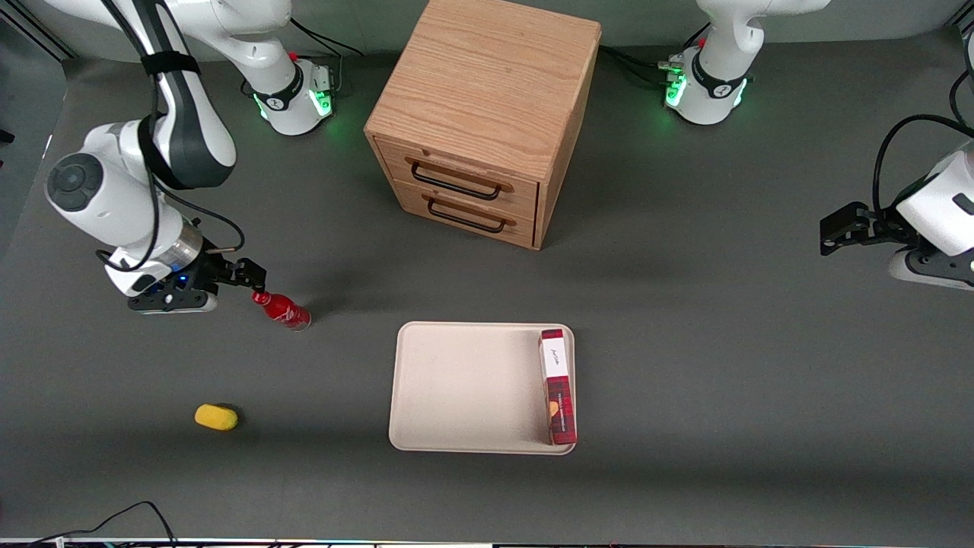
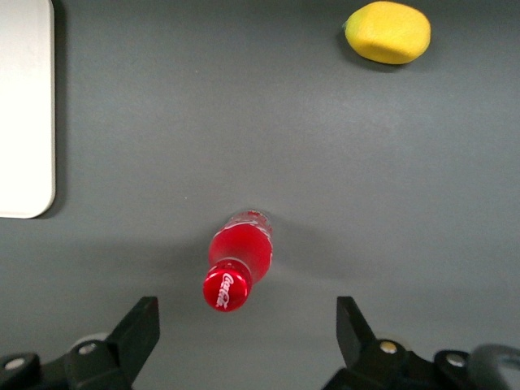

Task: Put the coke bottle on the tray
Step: 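Move the open right gripper down to the red Coca-Cola bottle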

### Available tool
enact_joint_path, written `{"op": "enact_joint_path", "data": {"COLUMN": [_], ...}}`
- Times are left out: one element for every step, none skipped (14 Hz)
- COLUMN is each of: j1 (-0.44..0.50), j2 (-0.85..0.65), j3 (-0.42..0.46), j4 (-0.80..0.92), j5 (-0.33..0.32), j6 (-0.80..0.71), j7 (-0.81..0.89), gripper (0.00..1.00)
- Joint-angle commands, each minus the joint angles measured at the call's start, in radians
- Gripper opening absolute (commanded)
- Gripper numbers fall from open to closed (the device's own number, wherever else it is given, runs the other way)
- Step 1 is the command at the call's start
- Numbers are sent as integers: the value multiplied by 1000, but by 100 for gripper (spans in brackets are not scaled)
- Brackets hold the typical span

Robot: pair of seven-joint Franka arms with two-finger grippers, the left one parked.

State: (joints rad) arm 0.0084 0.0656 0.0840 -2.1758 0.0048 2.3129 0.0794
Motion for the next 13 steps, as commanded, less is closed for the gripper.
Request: {"op": "enact_joint_path", "data": {"j1": [2, 2, 4, 7, 12, 12, 12, 13, 13, 12, 12, 12, 12], "j2": [2, 16, 28, 39, 48, 57, 68, 75, 83, 85, 83, 83, 83], "j3": [-3, -3, -3, -3, -3, -3, -3, -3, 6, 13, 13, 14, 19], "j4": [-45, -48, -52, -52, -50, -50, -48, -47, -42, -41, -38, -35, -30], "j5": [-14, -14, -14, -14, -16, -23, -25, -25, -25, -25, -25, -25, -25], "j6": [66, 85, 101, 114, 120, 135, 149, 160, 161, 161, 161, 160, 158], "j7": [-38, -49, -49, -50, -50, -50, -50, -47, -47, -46, -44, -43, -41], "gripper": [95, 95, 94, 93, 91, 88, 87, 79, 75, 68, 63, 61, 53]}}
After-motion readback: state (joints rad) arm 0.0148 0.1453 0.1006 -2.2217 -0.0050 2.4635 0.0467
